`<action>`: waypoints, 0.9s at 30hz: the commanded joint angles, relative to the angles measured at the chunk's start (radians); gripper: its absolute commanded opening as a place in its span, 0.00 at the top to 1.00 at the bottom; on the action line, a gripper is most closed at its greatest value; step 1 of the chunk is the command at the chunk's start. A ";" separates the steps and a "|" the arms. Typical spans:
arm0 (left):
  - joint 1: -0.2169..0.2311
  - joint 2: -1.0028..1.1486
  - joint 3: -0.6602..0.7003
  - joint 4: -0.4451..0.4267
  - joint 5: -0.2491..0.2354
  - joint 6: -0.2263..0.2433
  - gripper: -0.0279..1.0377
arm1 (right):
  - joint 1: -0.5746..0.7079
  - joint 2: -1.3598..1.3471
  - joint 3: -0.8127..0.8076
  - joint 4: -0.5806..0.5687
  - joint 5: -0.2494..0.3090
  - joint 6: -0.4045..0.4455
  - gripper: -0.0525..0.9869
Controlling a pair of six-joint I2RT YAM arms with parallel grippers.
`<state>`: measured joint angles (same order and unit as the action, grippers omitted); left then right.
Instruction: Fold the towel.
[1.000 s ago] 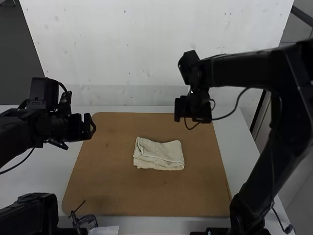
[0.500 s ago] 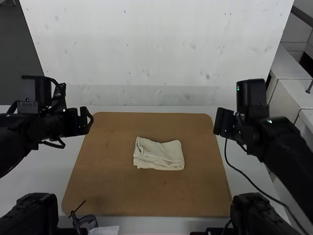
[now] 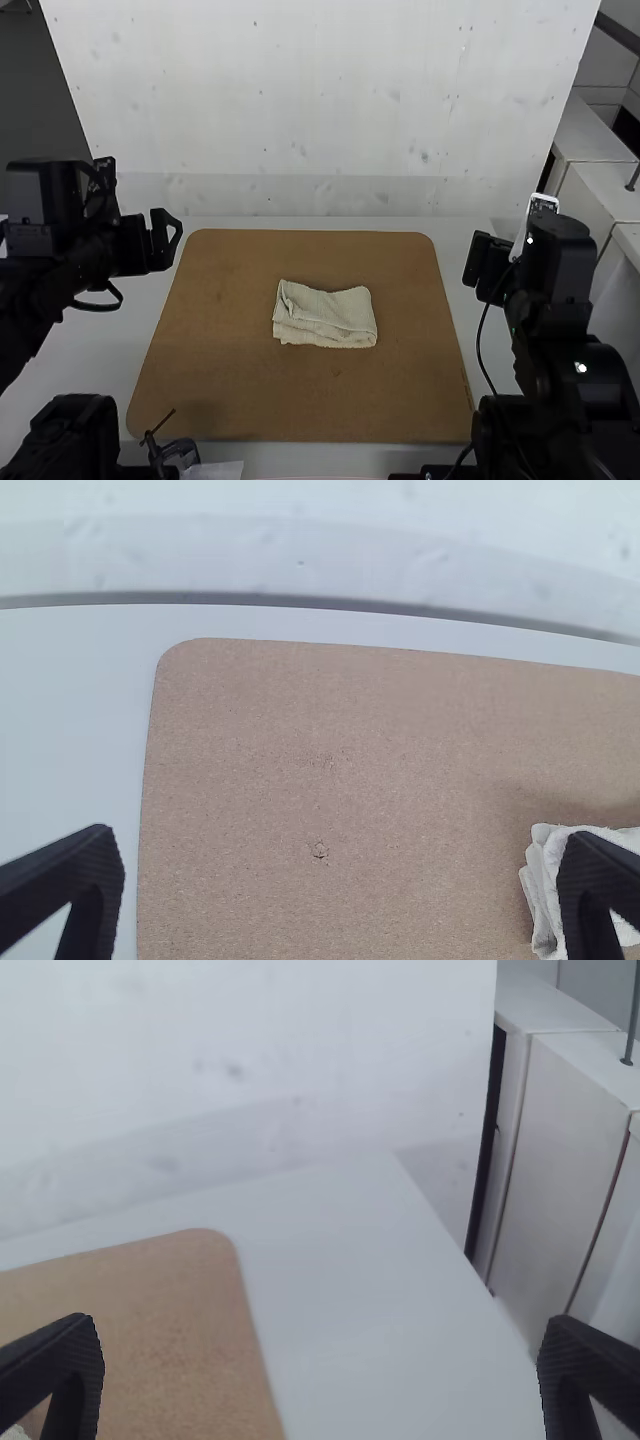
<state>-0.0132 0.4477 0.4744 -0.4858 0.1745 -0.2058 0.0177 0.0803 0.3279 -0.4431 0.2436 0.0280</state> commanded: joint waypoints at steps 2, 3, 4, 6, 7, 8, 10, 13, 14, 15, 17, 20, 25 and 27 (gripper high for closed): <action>0.004 -0.072 0.000 -0.013 -0.015 -0.007 0.07 | 0.037 -0.040 -0.020 0.030 -0.026 -0.033 0.04; 0.004 -0.087 0.000 -0.020 -0.015 -0.007 0.07 | 0.048 -0.059 -0.026 0.032 -0.026 -0.033 0.04; 0.004 -0.107 0.000 -0.028 -0.017 -0.012 0.07 | 0.056 -0.077 -0.032 0.034 -0.026 -0.033 0.04; 0.005 -0.142 0.000 -0.037 -0.027 -0.015 0.07 | 0.062 -0.099 -0.035 0.029 -0.024 -0.033 0.04; 0.007 -0.170 0.000 -0.040 -0.035 -0.017 0.07 | 0.062 -0.094 -0.035 0.034 -0.024 -0.033 0.04; 0.009 -0.193 -0.002 -0.043 -0.047 -0.017 0.07 | 0.062 -0.094 -0.032 0.038 -0.026 -0.033 0.04; 0.007 -0.236 0.000 -0.050 -0.075 -0.017 0.07 | 0.064 -0.094 -0.029 0.050 -0.024 -0.033 0.04; 0.010 -0.290 0.001 -0.066 -0.089 -0.015 0.07 | 0.064 -0.093 -0.015 0.046 -0.026 -0.033 0.04; 0.010 -0.302 0.000 -0.074 -0.089 -0.014 0.07 | 0.064 -0.093 -0.012 0.043 -0.026 -0.033 0.04; 0.009 -0.325 0.000 -0.079 -0.090 -0.009 0.07 | 0.064 -0.093 -0.009 0.040 -0.026 -0.033 0.04; 0.010 -0.377 -0.008 -0.086 -0.090 0.002 0.07 | 0.064 -0.091 -0.007 0.038 -0.026 -0.033 0.04; 0.012 -0.412 -0.019 -0.125 -0.090 0.032 0.07 | 0.062 -0.091 0.005 0.018 -0.026 -0.034 0.04; 0.013 -0.422 -0.022 -0.266 -0.113 0.146 0.06 | 0.062 -0.091 0.057 -0.060 -0.027 -0.033 0.04; 0.013 -0.422 -0.025 -0.335 -0.138 0.178 0.05 | 0.062 -0.088 0.079 -0.121 -0.029 -0.031 0.04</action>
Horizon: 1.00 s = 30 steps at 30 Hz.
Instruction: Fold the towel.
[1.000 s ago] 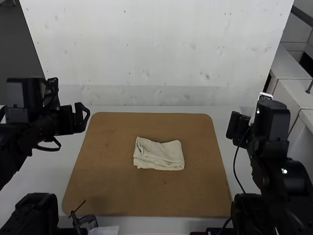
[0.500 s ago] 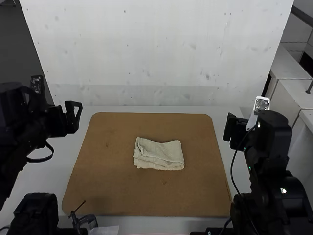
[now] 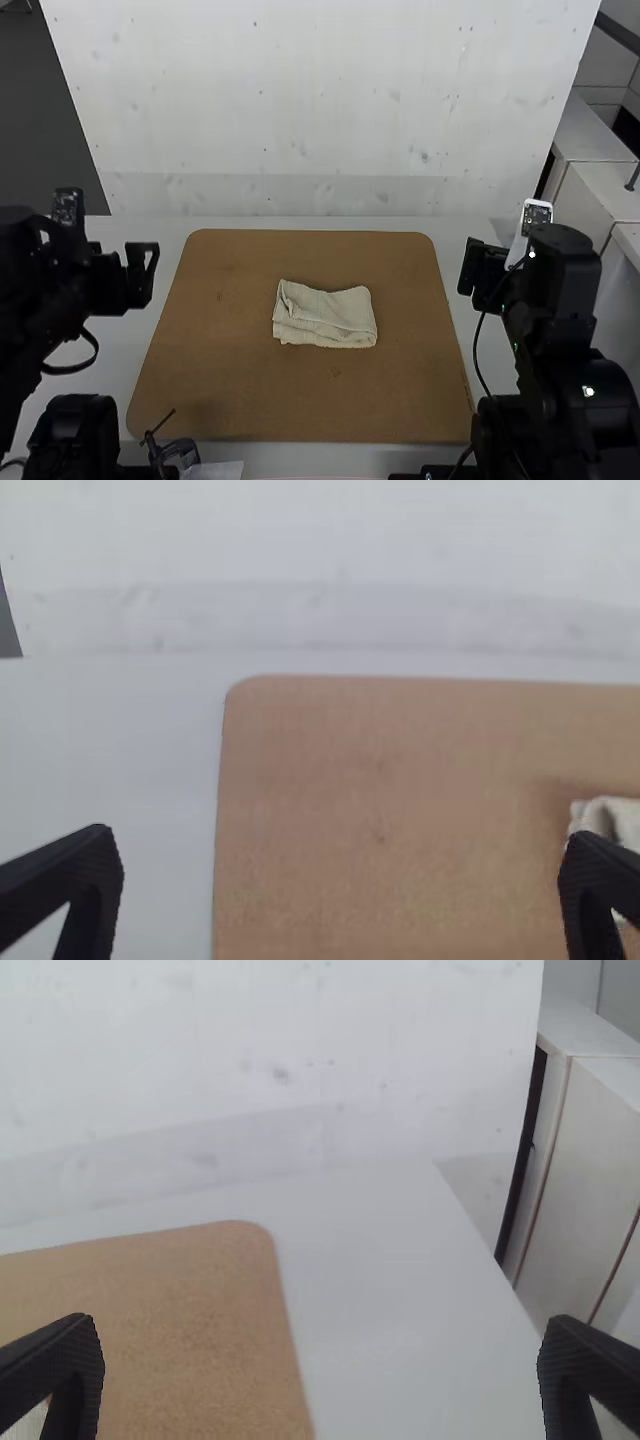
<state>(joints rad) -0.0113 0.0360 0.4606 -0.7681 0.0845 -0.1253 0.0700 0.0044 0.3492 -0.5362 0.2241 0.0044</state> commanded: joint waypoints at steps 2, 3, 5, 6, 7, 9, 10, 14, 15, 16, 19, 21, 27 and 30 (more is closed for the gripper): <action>0.011 -0.010 -0.027 -0.091 -0.072 0.102 0.04 | 0.010 -0.012 0.074 -0.094 -0.017 0.006 0.04; 0.010 -0.010 -0.036 -0.102 -0.081 0.105 0.05 | 0.010 -0.011 0.083 -0.136 -0.019 0.017 0.04; 0.011 -0.010 -0.031 -0.126 -0.081 0.104 0.05 | 0.013 -0.004 0.099 -0.215 -0.035 0.037 0.04; 0.011 -0.010 -0.028 -0.137 -0.086 0.104 0.05 | 0.013 -0.004 0.102 -0.252 -0.045 0.048 0.04; 0.011 -0.010 -0.025 -0.151 -0.086 0.107 0.05 | 0.013 -0.004 0.106 -0.291 -0.052 0.051 0.04; 0.011 -0.010 -0.019 -0.188 -0.084 0.107 0.05 | 0.017 -0.003 0.116 -0.363 -0.066 0.072 0.03; 0.014 -0.012 -0.019 -0.191 -0.083 0.108 0.05 | 0.016 -0.003 0.125 -0.395 -0.077 0.075 0.03; 0.016 -0.015 -0.020 -0.188 -0.078 0.108 0.05 | 0.017 -0.003 0.128 -0.501 -0.115 0.108 0.03; 0.016 -0.015 -0.020 -0.188 -0.078 0.108 0.05 | 0.019 -0.004 0.120 -0.504 -0.115 0.108 0.03; 0.014 -0.015 -0.020 -0.188 -0.072 0.108 0.05 | 0.019 -0.006 0.120 -0.508 -0.117 0.106 0.03; 0.016 -0.015 -0.020 -0.188 -0.061 0.108 0.05 | 0.021 -0.009 0.126 -0.547 -0.123 0.105 0.03; 0.020 -0.015 -0.019 -0.188 -0.061 0.108 0.05 | 0.021 -0.011 0.128 -0.558 -0.127 0.106 0.03; 0.019 -0.016 -0.020 -0.188 -0.063 0.104 0.05 | 0.021 -0.011 0.100 -0.433 -0.123 0.097 0.03; 0.020 -0.016 -0.019 -0.188 -0.061 0.104 0.05 | 0.019 -0.006 0.099 -0.433 -0.123 0.091 0.03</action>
